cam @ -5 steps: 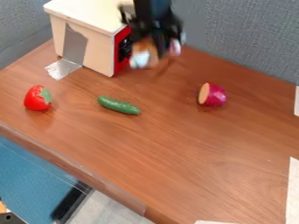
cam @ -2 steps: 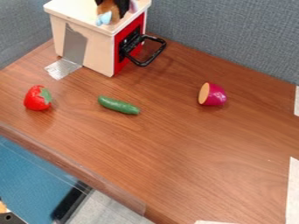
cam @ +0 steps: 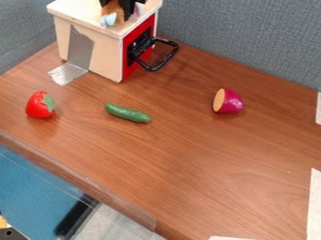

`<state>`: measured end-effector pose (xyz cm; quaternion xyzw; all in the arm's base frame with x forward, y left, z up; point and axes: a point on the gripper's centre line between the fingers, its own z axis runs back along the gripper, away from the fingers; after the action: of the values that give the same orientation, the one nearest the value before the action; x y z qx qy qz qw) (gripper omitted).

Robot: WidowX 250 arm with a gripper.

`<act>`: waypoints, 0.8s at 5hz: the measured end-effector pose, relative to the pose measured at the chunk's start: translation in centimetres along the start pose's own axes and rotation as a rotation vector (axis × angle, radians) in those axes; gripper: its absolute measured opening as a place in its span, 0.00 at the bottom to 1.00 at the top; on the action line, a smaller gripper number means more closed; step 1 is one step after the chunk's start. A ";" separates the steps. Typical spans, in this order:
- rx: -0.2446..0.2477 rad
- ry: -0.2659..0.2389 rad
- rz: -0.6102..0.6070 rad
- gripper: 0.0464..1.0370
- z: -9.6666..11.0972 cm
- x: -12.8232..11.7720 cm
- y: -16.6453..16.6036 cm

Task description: Put the brown object on top of the drawer

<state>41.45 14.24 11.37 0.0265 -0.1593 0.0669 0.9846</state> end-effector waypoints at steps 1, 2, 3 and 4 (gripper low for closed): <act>0.004 0.008 0.009 0.49 0.0 0.3 1.0; -0.012 0.016 0.037 0.80 0.4 0.1 2.1; -0.051 0.014 0.079 0.97 1.2 0.1 3.1; -0.090 0.025 0.077 0.97 2.1 0.1 3.1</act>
<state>40.47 17.18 13.51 -0.0247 -0.1508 0.0977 0.9834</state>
